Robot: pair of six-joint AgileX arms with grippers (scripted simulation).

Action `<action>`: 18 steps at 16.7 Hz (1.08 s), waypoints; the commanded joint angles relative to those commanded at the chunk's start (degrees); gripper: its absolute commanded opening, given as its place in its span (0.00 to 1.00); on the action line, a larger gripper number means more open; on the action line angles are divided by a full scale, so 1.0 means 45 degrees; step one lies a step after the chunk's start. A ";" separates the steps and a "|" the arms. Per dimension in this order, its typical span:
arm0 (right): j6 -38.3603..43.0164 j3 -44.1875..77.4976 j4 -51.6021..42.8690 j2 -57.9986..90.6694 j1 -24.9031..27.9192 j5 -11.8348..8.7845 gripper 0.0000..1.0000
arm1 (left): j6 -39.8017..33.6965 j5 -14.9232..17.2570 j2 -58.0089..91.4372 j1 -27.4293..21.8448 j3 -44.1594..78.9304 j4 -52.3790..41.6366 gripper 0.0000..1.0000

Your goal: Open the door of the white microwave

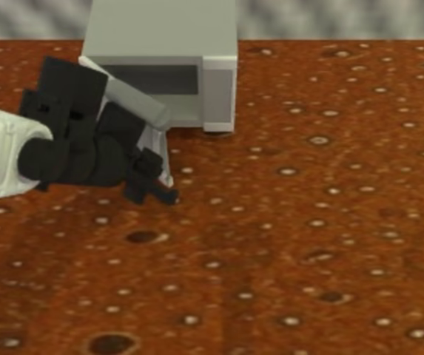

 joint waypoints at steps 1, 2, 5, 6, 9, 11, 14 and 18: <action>0.0000 0.0000 0.0000 0.0000 0.0000 0.0000 1.00 | 0.0000 0.0000 0.0000 0.0000 0.0000 0.0000 0.00; 0.0000 0.0000 0.0000 0.0000 0.0000 0.0000 1.00 | 0.0000 0.0000 0.0000 0.0000 0.0000 0.0000 0.00; 0.0000 0.0000 0.0000 0.0000 0.0000 0.0000 1.00 | 0.0000 0.0000 0.0000 0.0000 0.0000 0.0000 0.00; 0.0000 0.0000 0.0000 0.0000 0.0000 0.0000 1.00 | 0.0000 0.0000 0.0000 0.0000 0.0000 0.0000 0.00; 0.0000 0.0000 0.0000 0.0000 0.0000 0.0000 1.00 | 0.0000 0.0000 0.0000 0.0000 0.0000 0.0000 0.00; 0.0000 0.0000 0.0000 0.0000 0.0000 0.0000 1.00 | 0.0000 0.0000 0.0000 0.0000 0.0000 0.0000 0.00; 0.0000 0.0000 0.0000 0.0000 0.0000 0.0000 1.00 | -0.0033 0.0117 0.0003 -0.0069 -0.0024 -0.0023 0.00; 0.0000 0.0000 0.0000 0.0000 0.0000 0.0000 1.00 | 0.0466 0.0417 -0.0121 0.0198 -0.0079 -0.0114 0.00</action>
